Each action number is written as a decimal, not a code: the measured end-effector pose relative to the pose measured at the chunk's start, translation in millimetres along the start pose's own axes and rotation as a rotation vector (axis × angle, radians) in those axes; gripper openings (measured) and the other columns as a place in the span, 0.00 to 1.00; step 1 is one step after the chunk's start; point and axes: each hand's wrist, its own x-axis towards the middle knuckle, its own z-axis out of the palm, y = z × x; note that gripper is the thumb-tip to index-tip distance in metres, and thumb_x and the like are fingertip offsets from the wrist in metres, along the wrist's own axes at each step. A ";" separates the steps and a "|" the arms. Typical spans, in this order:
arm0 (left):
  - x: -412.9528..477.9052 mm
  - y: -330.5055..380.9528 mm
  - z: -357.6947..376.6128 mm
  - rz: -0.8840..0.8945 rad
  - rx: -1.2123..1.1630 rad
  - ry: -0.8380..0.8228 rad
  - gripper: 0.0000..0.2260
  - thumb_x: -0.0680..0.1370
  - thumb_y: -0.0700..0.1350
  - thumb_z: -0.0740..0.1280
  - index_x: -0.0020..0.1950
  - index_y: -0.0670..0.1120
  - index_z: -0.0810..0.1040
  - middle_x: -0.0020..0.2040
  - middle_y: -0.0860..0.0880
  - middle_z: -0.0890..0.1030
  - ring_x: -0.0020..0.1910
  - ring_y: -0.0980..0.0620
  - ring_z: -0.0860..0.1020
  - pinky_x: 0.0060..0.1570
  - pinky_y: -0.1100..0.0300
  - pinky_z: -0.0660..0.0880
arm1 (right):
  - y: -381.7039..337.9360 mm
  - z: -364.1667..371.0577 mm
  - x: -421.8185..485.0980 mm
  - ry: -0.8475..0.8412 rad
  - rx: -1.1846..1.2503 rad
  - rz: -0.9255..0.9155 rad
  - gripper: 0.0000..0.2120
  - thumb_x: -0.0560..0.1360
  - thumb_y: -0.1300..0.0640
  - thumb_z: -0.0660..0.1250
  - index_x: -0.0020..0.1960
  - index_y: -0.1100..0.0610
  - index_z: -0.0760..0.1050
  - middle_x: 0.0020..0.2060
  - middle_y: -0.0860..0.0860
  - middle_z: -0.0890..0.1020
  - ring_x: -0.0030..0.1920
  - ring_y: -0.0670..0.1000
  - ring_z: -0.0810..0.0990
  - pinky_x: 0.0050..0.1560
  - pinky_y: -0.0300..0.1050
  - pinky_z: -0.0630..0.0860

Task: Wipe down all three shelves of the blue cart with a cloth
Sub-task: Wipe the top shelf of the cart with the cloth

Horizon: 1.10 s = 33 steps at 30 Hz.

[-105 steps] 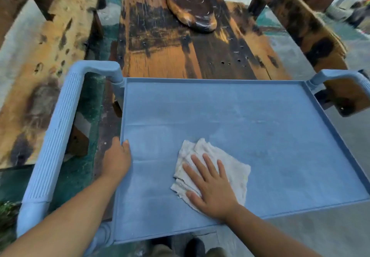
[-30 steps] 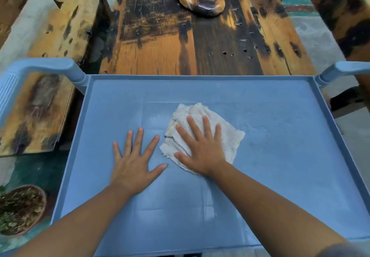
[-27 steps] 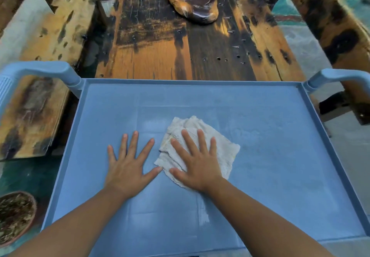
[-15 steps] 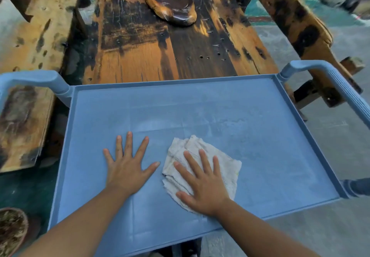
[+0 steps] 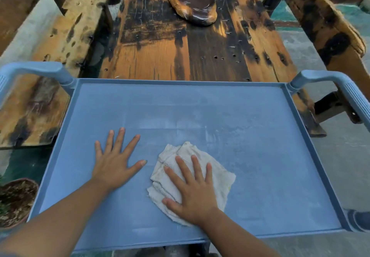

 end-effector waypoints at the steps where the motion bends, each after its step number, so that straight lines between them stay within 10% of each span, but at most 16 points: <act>1: 0.6 -0.3 1.4 -0.002 0.004 0.003 0.37 0.70 0.78 0.42 0.77 0.68 0.39 0.81 0.52 0.38 0.79 0.45 0.35 0.73 0.34 0.42 | 5.2 0.5 4.2 0.000 0.003 -0.009 0.38 0.73 0.26 0.57 0.79 0.39 0.59 0.81 0.49 0.58 0.78 0.67 0.54 0.68 0.76 0.48; 11: 13.6 -0.1 -5.3 -0.001 0.007 0.002 0.37 0.71 0.77 0.43 0.78 0.66 0.45 0.82 0.52 0.43 0.80 0.44 0.42 0.72 0.32 0.47 | 83.3 -19.8 100.0 -0.017 0.011 0.067 0.39 0.71 0.22 0.47 0.79 0.32 0.43 0.82 0.43 0.44 0.80 0.61 0.37 0.71 0.75 0.40; 33: 54.5 -22.8 -6.6 -0.004 0.029 0.013 0.35 0.73 0.75 0.45 0.79 0.64 0.48 0.82 0.49 0.46 0.80 0.40 0.46 0.70 0.29 0.50 | 154.7 -59.9 265.1 -0.016 -0.058 0.088 0.40 0.70 0.21 0.42 0.79 0.34 0.43 0.82 0.44 0.46 0.80 0.62 0.39 0.72 0.76 0.41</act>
